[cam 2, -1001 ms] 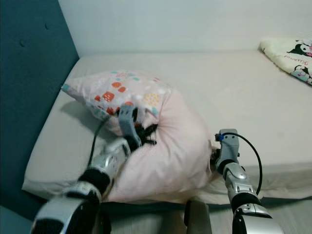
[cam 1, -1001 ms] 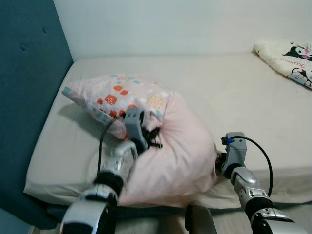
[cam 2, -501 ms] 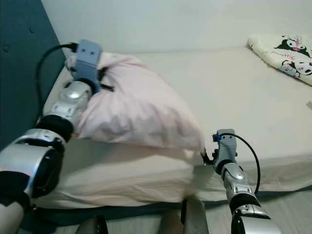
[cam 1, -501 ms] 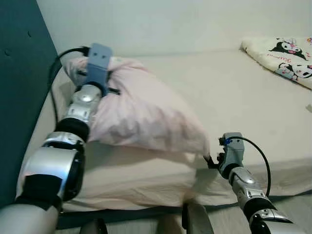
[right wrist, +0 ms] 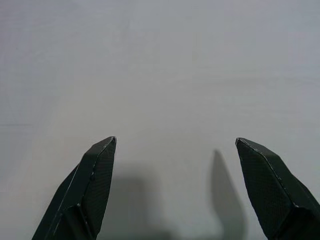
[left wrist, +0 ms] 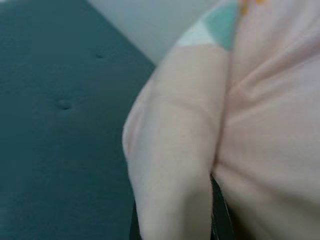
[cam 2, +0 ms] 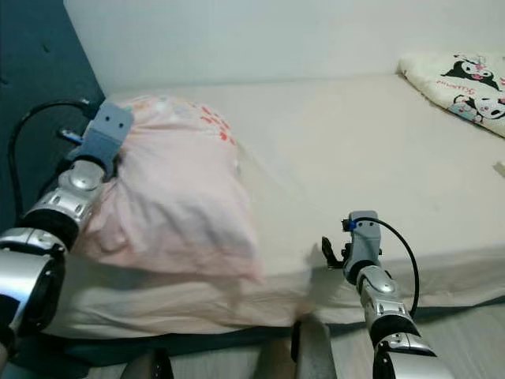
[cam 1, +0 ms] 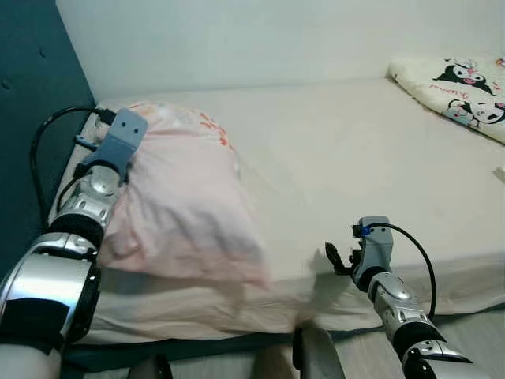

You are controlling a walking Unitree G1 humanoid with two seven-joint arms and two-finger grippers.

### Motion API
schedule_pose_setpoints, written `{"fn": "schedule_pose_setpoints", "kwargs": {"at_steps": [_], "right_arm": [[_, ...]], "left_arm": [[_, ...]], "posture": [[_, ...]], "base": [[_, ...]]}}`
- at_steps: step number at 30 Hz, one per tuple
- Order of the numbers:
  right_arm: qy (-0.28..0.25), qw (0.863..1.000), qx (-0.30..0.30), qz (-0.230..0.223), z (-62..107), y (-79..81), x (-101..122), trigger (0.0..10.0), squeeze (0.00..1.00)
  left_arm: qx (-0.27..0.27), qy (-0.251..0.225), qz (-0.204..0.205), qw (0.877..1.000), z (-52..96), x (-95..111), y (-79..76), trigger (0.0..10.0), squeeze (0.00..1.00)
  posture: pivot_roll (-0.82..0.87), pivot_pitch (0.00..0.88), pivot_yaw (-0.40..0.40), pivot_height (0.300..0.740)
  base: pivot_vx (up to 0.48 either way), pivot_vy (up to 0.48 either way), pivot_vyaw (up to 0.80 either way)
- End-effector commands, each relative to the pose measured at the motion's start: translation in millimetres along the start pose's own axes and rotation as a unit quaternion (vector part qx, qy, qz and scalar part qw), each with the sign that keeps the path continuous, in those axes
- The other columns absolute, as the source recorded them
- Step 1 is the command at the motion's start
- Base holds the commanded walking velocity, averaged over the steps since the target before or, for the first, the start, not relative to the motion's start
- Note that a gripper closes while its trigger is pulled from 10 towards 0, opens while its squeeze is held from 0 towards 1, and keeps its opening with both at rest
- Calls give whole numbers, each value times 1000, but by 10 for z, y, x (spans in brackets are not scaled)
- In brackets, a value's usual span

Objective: Clean up the room

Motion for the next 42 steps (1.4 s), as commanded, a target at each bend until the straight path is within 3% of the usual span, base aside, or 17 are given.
{"fn": "schedule_pose_setpoints", "kwargs": {"at_steps": [1, 5, 9, 15, 16, 17, 20, 22, 24, 26, 30, 31, 34, 39, 40, 41, 42], "right_arm": [[0, 1000, 8, 5, 2, 40, -18, 10000, 0], [-1, 1000, 12, 9, -7, 54, 5, 10000, 0], [0, 1000, 15, 12, -9, 69, -1, 10000, 0], [5, 1000, 22, 14, -12, 118, -37, 10000, 0], [5, 1000, 22, 14, -12, 118, -37, 10000, 0], [9, 1000, 25, 15, -12, 140, -64, 10000, 0], [12, 999, 27, 15, -11, 151, -79, 10000, 0], [15, 999, 29, 21, -13, 159, -86, 10000, 0], [14, 999, 29, 21, -13, 157, -83, 10000, 0], [14, 999, 29, 21, -13, 157, -82, 10000, 0], [12, 1000, 21, 16, -1, 109, -77, 10000, 0], [11, 1000, 20, 16, 2, 103, -78, 10000, 0], [11, 1000, 19, 18, 8, 92, -82, 10000, 0], [11, 1000, 19, 20, 17, 72, -80, 10000, 0], [11, 1000, 17, 23, 21, 53, -73, 10000, 0], [9, 1000, 13, 23, 29, 20, -61, 10000, 0], [8, 1000, 11, 23, 36, -4, -54, 10000, 0]], "left_arm": [[90, -7, 30, 995, -42, 6, 404, 0, 0], [193, 3, 97, 976, -12, -77, 801, 0, 0], [204, 36, 129, 970, 42, -263, 756, 0, 0], [153, 142, 165, 964, 327, -867, 155, 0, 0], [153, 142, 165, 964, 327, -867, 155, 0, 0], [110, 162, 157, 968, 484, -1013, -177, 0, 0], [82, 159, 145, 973, 555, -1029, -349, 0, 0], [12, 129, 124, 984, 627, -929, -653, 0, 0], [-2, 118, 120, 986, 622, -887, -691, 0, 0], [-4, 116, 120, 986, 622, -879, -699, 0, 0], [36, 45, 40, 998, 377, -547, -369, 157, 0], [49, 17, 11, 999, 296, -404, -250, 1569, 0], [73, -36, -56, 995, 149, -113, -7, 2275, 0], [66, -51, -119, 989, 80, -12, 75, 3765, 0], [46, -40, -144, 988, 66, -57, 51, 4863, 0], [31, -21, -168, 985, 69, -160, 39, 7451, 0], [23, -8, -183, 983, 76, -235, 34, 7451, 0]], "posture": [[-84, 42, 26, 467], [-88, 42, 23, 467], [-84, 43, 23, 467], [-81, 48, 20, 467], [-81, 48, 20, 467], [-80, 52, 17, 467], [-80, 52, 17, 467], [-87, 53, 17, 467], [-87, 53, 17, 467], [-87, 53, 17, 467], [-85, 55, 18, 467], [-87, 57, 17, 467], [-90, 60, 15, 467], [-94, 62, 14, 467], [-98, 67, 15, 467], [-102, 73, 18, 467], [-104, 77, 18, 467]], "base": [[0, 0, 0], [0, 0, 0], [0, 0, 0], [0, 0, 0], [0, 0, 0], [0, 0, 0], [0, 0, 0], [0, 0, 0], [0, 0, 0], [0, 0, 0], [0, 0, 0], [0, 0, 0], [0, 0, 0], [0, 0, 0], [0, 0, 0], [0, 0, 0], [0, 0, 0]]}}
Point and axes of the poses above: a point about 5 cm out from each wrist's last joint towards the gripper, its own z axis pointing back from the gripper into the wrist, its own x axis along the axis of the wrist's last joint, y = z × x, the point moved 5 cm from there along -z, pointing out of the wrist towards the gripper, and after that the axes turned 10 degrees about -z, right-handed, at the moved point
